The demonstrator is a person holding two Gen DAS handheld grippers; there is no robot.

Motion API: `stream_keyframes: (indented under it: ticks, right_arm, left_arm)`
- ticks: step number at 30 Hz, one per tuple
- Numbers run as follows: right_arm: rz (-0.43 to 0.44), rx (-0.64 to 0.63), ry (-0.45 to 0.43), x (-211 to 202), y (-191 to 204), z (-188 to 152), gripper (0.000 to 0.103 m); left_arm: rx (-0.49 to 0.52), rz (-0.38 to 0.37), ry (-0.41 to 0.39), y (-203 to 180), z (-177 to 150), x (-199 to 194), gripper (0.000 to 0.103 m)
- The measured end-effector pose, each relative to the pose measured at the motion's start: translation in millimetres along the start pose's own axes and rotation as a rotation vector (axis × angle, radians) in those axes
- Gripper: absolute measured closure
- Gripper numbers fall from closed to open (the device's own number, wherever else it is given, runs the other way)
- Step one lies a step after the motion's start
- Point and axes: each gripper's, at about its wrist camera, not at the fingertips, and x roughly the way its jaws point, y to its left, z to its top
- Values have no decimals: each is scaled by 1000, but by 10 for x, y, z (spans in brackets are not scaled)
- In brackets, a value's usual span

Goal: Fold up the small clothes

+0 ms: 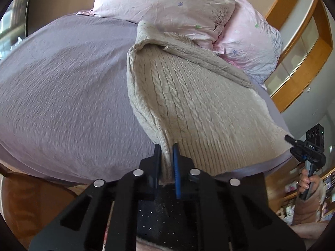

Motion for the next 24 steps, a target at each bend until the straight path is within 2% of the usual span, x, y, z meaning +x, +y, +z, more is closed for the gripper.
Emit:
stream_keyframes:
  ticks: [3, 6, 8, 11, 16, 19, 21, 22, 24]
  right_arm:
    - [65, -4, -98, -130, 105, 293, 96]
    - [149, 36, -178, -143, 109, 686, 96]
    - [157, 70, -214, -37, 62, 973, 96]
    - [142, 155, -243, 271, -102, 1444, 96]
    - [14, 273, -246, 1075, -387, 2131, 96]
    - [-84, 308, -251, 1500, -554, 2431, 96]
    - [-186, 342, -250, 1744, -678, 2576, 96]
    - [-214, 384, -236, 1872, -760, 2604, 93]
    - [-233, 419, -217, 2004, -827, 2609, 80]
  left_arm:
    - [9, -37, -44, -48, 222, -82, 94]
    - [-5, -67, -115, -59, 663, -136, 94]
    - [0, -51, -159, -72, 1055, -71, 95]
    - [11, 8, -179, -83, 1645, 201, 95]
    - [-34, 129, -116, 81, 2532, 1033, 95]
    - [-65, 179, -84, 187, 2864, 1480, 95]
    - [-71, 214, -69, 236, 3019, 1712, 95]
    - [-93, 214, -52, 280, 3083, 1807, 94]
    - [-175, 169, -26, 404, 3138, 1888, 94]
